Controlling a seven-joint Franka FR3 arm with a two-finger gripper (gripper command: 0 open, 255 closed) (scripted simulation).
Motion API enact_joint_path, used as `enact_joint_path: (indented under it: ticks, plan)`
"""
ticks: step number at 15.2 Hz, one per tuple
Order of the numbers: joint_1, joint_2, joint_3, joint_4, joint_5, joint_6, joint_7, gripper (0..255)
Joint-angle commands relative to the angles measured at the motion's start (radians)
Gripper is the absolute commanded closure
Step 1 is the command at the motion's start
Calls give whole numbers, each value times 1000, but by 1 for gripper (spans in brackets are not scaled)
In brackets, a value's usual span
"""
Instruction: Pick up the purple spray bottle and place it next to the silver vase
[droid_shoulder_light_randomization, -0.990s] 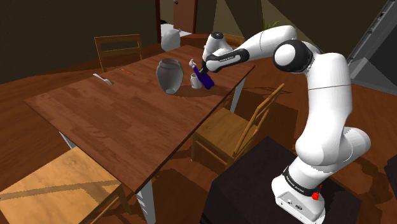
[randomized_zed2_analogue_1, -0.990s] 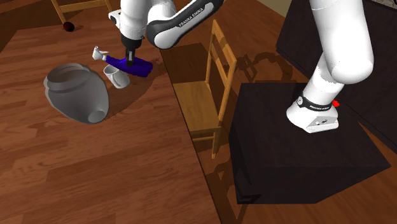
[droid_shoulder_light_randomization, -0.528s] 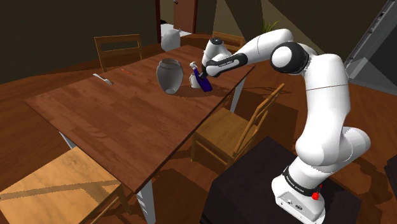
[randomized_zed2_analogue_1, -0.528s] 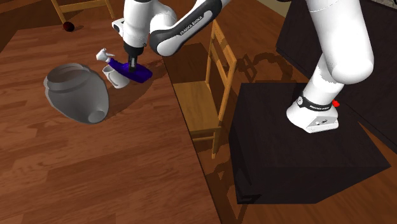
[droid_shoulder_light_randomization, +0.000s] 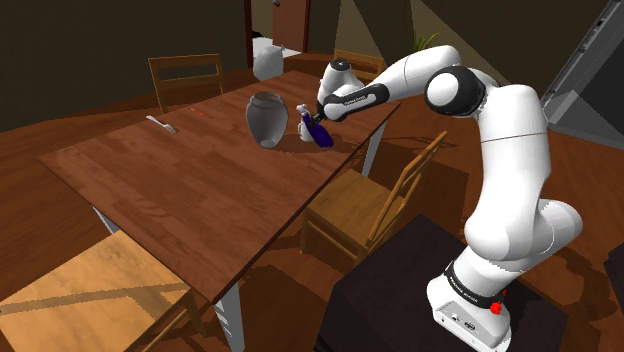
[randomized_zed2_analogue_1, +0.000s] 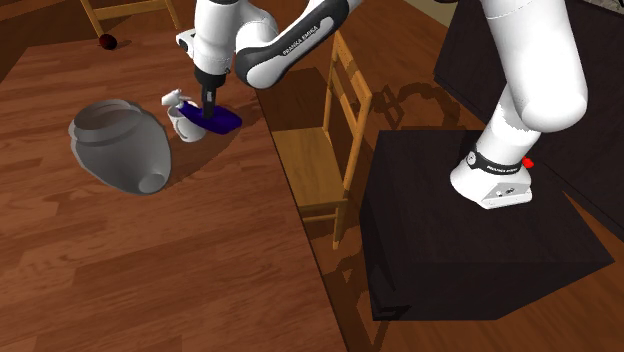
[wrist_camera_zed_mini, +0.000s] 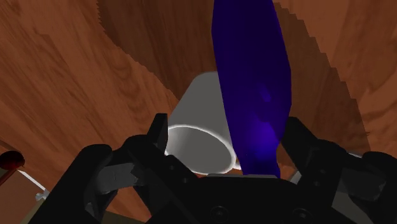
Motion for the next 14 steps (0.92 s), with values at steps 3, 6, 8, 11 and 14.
enact_joint_path:
  ticks: [3, 6, 8, 11, 14]
  plan:
    - [-6, -34, 8, -26, 7, -8, -1, 0]
    - [-24, -124, 31, -92, 30, -34, -8, 0]
    - [-24, -124, 31, -92, 30, -34, -8, 0]
    - [-24, -124, 31, -92, 30, -34, -8, 0]
    - [-24, -124, 31, -92, 30, -34, -8, 0]
